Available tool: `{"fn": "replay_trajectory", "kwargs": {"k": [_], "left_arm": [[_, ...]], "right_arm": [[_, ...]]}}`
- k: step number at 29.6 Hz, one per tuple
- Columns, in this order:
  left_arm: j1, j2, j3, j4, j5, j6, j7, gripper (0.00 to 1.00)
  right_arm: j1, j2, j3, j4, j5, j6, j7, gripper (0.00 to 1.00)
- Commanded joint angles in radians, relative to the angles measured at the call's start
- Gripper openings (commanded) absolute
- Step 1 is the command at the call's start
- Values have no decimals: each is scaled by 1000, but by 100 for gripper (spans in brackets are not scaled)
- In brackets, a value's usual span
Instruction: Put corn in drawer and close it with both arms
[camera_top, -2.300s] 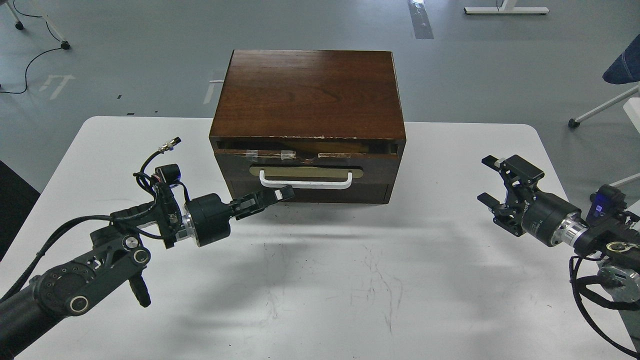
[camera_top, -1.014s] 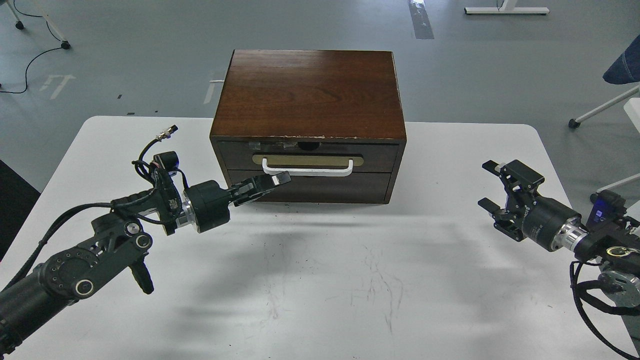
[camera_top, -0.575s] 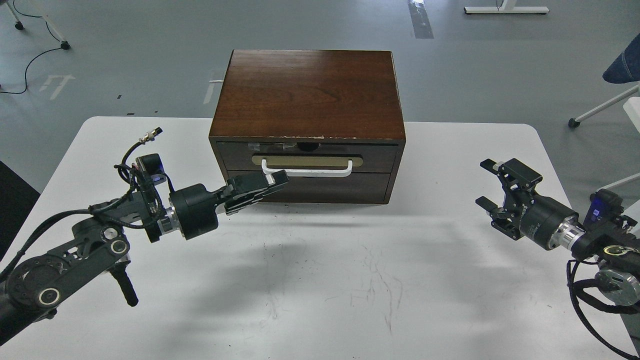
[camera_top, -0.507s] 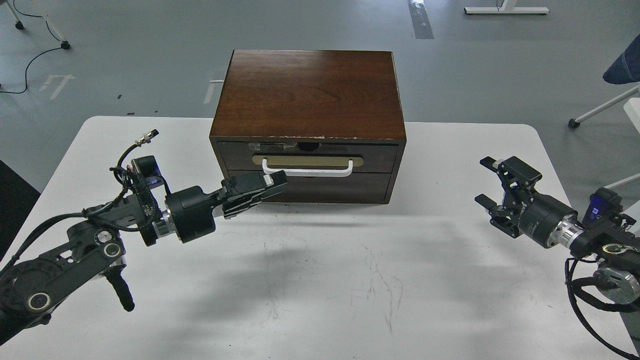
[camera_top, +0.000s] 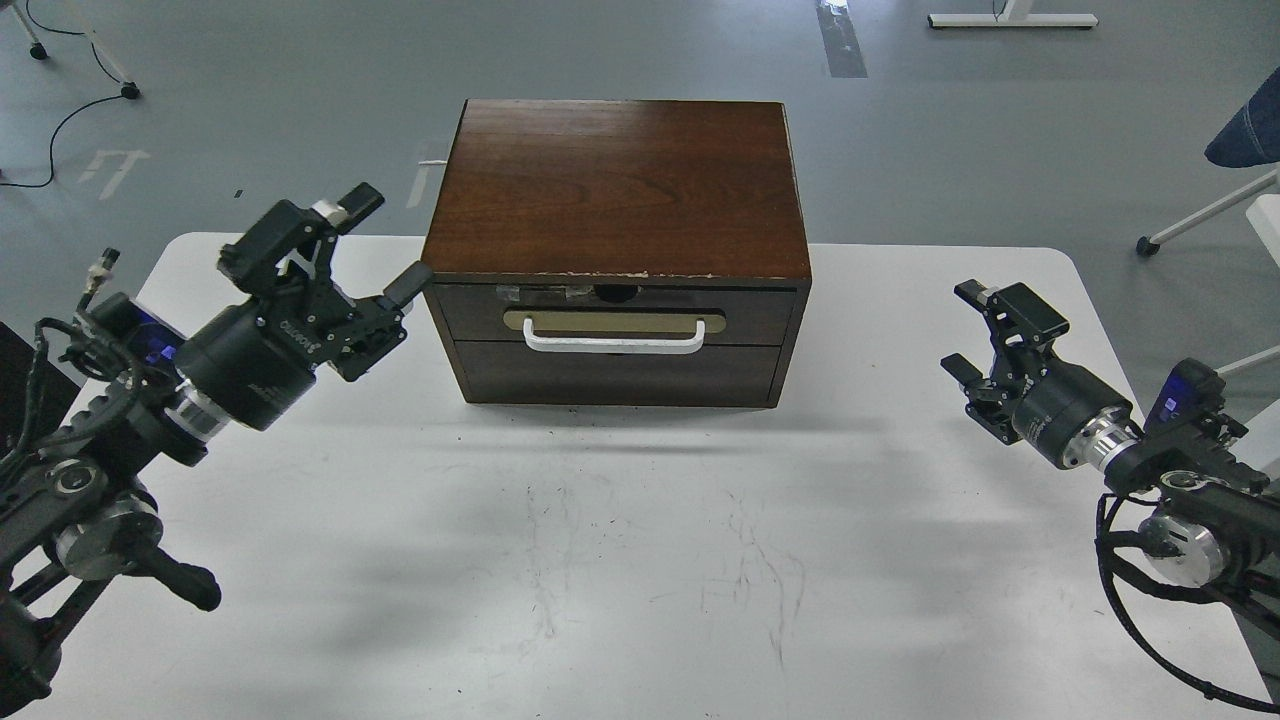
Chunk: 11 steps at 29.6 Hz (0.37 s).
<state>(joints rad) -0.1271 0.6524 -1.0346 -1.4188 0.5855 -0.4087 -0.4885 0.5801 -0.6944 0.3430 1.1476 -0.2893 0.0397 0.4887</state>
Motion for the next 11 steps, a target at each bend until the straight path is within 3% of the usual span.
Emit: {"fn": "replay_trajectory", "kwargs": {"k": [1,11], "left_arm": [[58,-8,-7,34,-7,-9,0,99],[109,-22,-13,47,4,-13,0,99]], "right_arm": [[0,12,27,0,67,0,0,100],[-5,30,27,0,72,0,0,100]]}}
